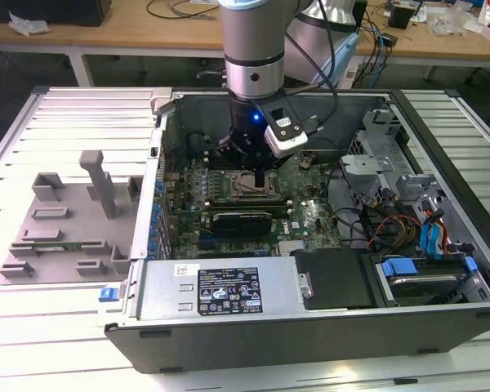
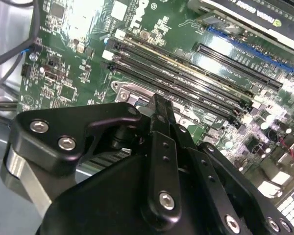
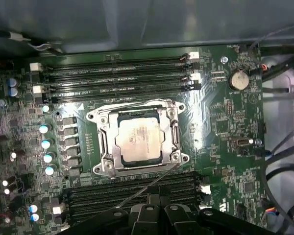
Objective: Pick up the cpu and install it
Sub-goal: 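Install the second cpu locking lever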
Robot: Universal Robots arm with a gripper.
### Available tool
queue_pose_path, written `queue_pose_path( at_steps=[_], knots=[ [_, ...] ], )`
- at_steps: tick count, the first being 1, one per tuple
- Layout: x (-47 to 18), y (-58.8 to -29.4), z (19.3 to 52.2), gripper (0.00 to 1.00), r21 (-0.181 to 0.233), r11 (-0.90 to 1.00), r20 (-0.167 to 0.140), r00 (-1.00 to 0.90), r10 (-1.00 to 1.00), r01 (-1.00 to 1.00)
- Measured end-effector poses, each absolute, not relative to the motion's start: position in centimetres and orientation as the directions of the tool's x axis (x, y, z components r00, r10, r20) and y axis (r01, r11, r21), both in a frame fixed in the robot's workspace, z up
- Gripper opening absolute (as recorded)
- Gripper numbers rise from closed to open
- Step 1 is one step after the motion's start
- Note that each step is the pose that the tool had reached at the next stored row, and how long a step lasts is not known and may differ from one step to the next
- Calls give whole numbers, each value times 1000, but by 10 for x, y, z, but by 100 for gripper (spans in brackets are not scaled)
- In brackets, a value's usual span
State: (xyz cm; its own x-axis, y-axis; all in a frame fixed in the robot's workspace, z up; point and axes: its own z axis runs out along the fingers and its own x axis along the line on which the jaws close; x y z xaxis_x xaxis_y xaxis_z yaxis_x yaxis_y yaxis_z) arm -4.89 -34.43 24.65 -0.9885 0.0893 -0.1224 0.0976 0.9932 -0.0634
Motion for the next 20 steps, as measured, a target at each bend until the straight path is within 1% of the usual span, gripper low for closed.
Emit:
queue_pose_path(
  at_steps=[2,3,4,5,16,20],
  knots=[
    [-49,-344,247,11,-64,993,-122,-989,88,96],
    [-49,-344,246,11,-64,993,-111,-990,88,95],
    [-47,-345,246,11,-67,993,-68,-994,88,93],
    [-47,-346,246,11,-69,994,-43,-995,88,91],
    [-55,-352,236,11,-63,997,-41,-998,50,52],
    [-57,-352,231,11,-58,998,-42,-999,-24,-22]
  ],
)
